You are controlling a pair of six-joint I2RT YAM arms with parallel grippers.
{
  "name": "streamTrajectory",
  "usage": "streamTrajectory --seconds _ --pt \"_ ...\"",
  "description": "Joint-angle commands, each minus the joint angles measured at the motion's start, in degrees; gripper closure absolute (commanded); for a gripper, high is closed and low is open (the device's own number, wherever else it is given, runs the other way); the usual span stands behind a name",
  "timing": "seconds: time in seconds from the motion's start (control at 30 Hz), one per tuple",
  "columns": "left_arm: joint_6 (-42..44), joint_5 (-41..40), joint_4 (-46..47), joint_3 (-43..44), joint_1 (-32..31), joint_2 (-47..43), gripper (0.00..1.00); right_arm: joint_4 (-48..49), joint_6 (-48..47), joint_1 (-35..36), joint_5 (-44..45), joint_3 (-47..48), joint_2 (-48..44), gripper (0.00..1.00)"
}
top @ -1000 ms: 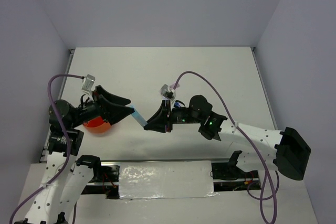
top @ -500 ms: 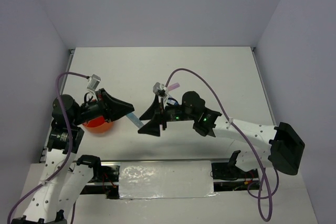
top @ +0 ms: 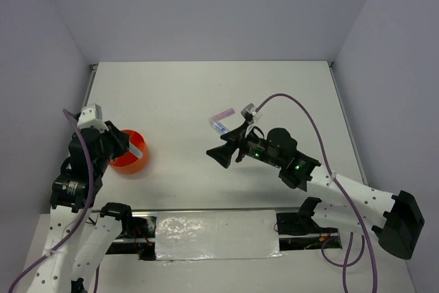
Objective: Sort the stationery into containers
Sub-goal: Place the stationery in the storage box.
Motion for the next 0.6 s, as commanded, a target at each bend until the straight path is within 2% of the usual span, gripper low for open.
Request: streamTrajectory --seconds 0.0,0.1,0.4,0.57 --pt "-5.9 -18.9 -2.2 -2.0 -0.1 -2.8 1.00 -2.4 -1.3 0.0 4.4 -1.6 -1.2 0.00" --pt "-11.6 -23.5 -1.9 -4.3 -0.1 -3.4 1.00 -1.0 -1.0 0.0 3.4 -3.0 -2.0 0.00" --pt "-17.1 -22.9 6.4 -11.1 -0.1 -0.6 1.00 2.5 -2.1 0.0 -0.7 -5.6 -2.0 0.00" --pt "-19.9 -26.7 8.9 -14.6 -0.2 -2.8 1.00 2.2 -3.4 0.0 -2.2 -6.0 -2.6 0.00"
